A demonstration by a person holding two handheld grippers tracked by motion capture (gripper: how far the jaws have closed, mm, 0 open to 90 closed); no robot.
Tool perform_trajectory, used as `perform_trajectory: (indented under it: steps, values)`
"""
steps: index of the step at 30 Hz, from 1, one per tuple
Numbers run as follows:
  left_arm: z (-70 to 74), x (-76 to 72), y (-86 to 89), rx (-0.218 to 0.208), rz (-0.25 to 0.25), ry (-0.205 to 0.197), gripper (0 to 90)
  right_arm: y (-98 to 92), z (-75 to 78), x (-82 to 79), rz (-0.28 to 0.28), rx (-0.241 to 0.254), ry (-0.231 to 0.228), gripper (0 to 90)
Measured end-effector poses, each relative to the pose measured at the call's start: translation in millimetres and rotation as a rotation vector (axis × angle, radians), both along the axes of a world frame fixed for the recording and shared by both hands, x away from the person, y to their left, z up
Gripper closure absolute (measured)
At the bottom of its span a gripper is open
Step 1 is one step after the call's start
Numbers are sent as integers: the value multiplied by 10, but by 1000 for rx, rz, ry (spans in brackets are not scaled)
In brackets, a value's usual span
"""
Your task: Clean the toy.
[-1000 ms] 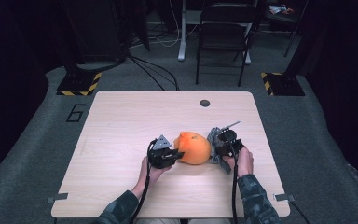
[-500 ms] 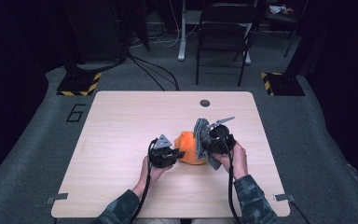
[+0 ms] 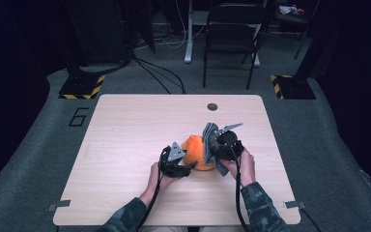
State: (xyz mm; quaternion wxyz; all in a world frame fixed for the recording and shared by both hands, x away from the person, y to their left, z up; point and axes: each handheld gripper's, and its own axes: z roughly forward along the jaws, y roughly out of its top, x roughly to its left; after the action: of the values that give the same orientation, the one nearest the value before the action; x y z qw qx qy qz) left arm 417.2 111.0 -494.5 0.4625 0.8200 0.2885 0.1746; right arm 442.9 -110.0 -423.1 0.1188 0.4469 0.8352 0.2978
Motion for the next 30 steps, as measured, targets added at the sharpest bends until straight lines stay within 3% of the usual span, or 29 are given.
perform_trajectory:
  steps: [6,9,13,15,18,21,25,27,30]
  values:
    - [-1,22,-10,6,13,2,654,-21,4,-8,-2,5,-2,780]
    - [23,22,-9,-19,20,1,729,-57,45,-12,-14,23,-9,780]
    - [59,34,27,-87,29,42,752,-58,170,-58,-22,34,-39,779]
    - [70,29,41,-124,41,63,757,-22,228,-79,2,39,-54,779]
    - [92,-6,92,-146,52,97,759,107,296,-126,32,45,-88,779]
    - [129,-61,138,-164,61,103,759,275,305,-158,68,28,-117,779]
    - [109,-80,209,-173,67,129,757,432,317,-170,99,16,-148,778]
    - [80,-67,219,-148,62,122,755,489,272,-161,107,8,-146,777]
    - [46,-49,201,-135,62,122,749,564,163,-163,106,-41,-157,777]
